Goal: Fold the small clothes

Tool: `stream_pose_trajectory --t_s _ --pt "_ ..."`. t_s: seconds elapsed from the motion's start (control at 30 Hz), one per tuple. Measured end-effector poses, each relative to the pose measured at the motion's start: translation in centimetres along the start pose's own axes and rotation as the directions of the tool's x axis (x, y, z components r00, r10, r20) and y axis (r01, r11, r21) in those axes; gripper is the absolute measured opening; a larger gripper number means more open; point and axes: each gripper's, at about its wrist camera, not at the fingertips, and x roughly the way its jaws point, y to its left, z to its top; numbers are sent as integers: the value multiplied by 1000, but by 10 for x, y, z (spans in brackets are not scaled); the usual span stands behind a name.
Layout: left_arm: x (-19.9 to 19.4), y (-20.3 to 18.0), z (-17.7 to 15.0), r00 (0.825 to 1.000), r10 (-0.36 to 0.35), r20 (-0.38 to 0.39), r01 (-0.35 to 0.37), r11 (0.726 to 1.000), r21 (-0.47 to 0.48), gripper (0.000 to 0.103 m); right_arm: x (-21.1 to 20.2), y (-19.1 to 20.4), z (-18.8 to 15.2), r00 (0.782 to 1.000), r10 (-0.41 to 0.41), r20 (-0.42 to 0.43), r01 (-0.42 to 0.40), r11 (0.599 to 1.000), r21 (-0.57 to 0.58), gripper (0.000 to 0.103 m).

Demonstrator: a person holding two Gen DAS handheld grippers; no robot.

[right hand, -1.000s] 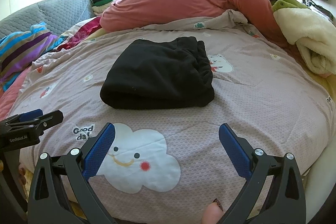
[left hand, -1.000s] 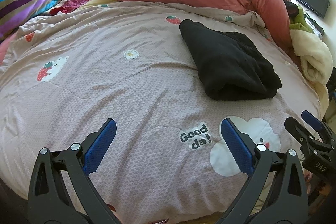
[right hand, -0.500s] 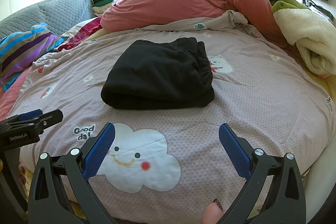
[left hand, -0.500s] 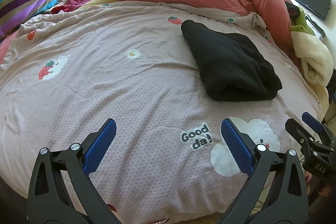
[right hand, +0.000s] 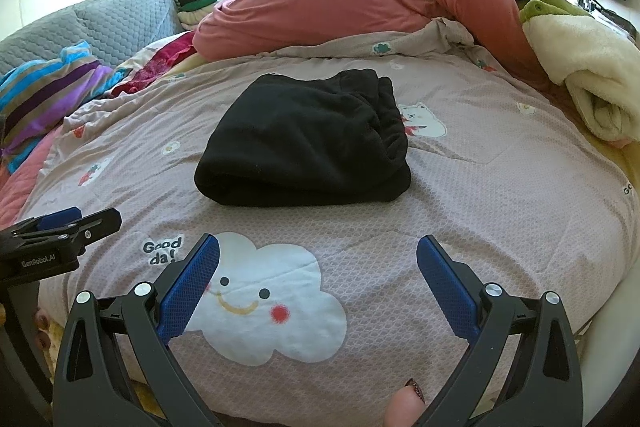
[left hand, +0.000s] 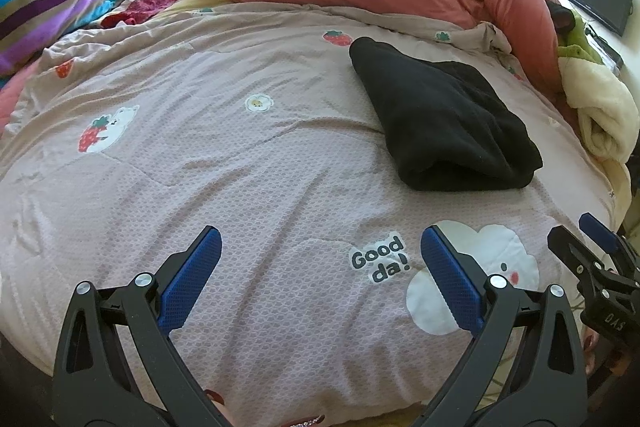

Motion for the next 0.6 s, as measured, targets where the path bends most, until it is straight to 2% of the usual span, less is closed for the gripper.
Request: stream_pose_trajectory --t_s 0.37,0.6 --pt "-3 -6 -1 1000 -15 0 15 1000 23 93 1 0 -2 1000 3 -8 -3 1000 10 98" --pt "2 -6 -4 1000 -1 -28 2 1000 17 93 2 -3 -2 1000 0 -10 0 1000 19 98"
